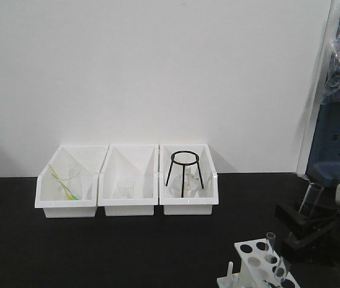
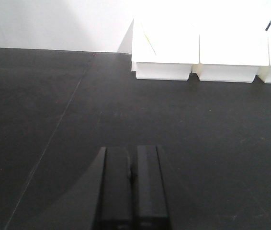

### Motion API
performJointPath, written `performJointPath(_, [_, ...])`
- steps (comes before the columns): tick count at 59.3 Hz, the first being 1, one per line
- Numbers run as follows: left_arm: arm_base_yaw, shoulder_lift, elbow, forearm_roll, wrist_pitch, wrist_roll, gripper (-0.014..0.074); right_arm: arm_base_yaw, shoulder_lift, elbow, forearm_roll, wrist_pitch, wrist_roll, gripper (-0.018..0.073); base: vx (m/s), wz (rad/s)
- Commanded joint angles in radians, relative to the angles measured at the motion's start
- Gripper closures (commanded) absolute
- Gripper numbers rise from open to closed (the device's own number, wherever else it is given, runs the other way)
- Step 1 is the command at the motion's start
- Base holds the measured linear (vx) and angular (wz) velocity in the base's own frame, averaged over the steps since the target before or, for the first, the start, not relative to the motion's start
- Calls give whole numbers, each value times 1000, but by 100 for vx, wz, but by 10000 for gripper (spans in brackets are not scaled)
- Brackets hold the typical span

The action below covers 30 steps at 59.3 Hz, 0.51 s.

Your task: Flip and reinsert test tube from rack

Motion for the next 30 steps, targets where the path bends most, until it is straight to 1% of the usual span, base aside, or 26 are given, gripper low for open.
performJointPath(1, [-8, -11, 2, -5, -79, 0, 603, -6, 23, -29, 18, -112, -33, 568, 0, 0])
performJointPath(12, [-8, -11, 2, -5, -79, 0, 603, -6, 100, -29, 21, -166, -64, 568, 0, 0])
performJointPath(19, [-8, -11, 2, -5, -79, 0, 603, -6, 128, -29, 20, -167, -92, 568, 0, 0])
performJointPath(30, [-8, -11, 2, -5, -79, 0, 603, -6, 171, -29, 20, -171, -98, 568, 0, 0])
